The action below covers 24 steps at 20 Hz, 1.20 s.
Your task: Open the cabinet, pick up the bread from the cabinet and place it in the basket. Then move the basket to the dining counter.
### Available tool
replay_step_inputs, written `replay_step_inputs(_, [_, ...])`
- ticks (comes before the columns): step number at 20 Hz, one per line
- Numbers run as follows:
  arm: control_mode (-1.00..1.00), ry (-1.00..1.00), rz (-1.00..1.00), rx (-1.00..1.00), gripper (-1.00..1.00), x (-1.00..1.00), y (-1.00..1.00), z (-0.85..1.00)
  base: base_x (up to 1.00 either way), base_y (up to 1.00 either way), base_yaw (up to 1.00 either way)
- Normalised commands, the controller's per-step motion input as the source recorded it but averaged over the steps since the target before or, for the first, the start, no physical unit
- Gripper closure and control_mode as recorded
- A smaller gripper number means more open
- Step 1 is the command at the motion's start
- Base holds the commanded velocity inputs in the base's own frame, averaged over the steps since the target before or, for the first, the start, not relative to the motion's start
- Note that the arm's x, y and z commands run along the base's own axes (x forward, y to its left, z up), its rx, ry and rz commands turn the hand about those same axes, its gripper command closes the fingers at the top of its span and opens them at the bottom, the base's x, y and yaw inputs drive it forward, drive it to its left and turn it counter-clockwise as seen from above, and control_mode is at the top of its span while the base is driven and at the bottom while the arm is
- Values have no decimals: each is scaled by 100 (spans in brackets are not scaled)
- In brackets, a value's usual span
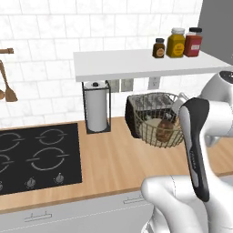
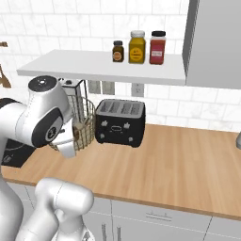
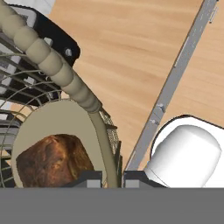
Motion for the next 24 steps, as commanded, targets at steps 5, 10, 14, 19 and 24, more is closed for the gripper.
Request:
replay_step_inputs(5, [-100,9,0,0,100,-1,0,4,0,0,0])
replay_step_inputs(10, [-100,0,0,0,100,0,0,0,0,0,0])
replay_step_inputs(14, [-100,0,0,0,100,0,0,0,0,0,0])
replay_step_inputs(19, [100,0,0,0,100,-3,0,0,-48,-14,-5])
replay_step_inputs(24, [100,0,0,0,100,0,0,0,-56,-53,-54])
